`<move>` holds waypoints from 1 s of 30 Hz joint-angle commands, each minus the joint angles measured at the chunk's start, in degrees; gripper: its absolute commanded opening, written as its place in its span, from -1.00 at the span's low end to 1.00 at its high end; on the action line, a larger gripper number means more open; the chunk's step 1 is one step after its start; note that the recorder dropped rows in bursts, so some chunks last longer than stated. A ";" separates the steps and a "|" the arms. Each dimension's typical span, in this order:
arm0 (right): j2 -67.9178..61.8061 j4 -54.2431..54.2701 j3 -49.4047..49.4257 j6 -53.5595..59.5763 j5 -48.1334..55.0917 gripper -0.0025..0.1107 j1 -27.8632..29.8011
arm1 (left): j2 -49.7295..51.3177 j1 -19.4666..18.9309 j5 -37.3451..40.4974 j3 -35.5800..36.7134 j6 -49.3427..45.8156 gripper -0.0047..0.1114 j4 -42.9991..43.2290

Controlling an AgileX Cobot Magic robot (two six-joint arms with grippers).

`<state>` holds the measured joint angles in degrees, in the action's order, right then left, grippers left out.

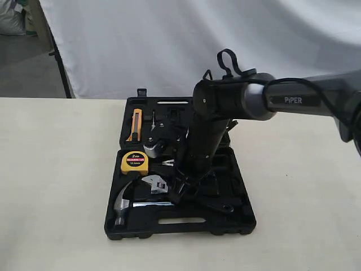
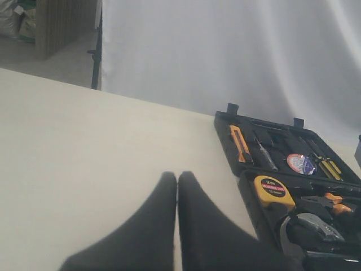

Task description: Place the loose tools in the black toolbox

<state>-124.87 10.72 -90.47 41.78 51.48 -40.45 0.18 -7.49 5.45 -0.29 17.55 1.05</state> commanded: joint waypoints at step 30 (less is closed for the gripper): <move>-2.96 -11.20 -6.72 3.25 0.25 -0.96 0.20 | -0.18 -1.45 -0.41 -0.15 0.27 -0.91 0.25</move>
<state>-126.92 1.44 -96.81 44.96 52.51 -40.64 0.18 -7.49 5.45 -0.29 17.55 1.05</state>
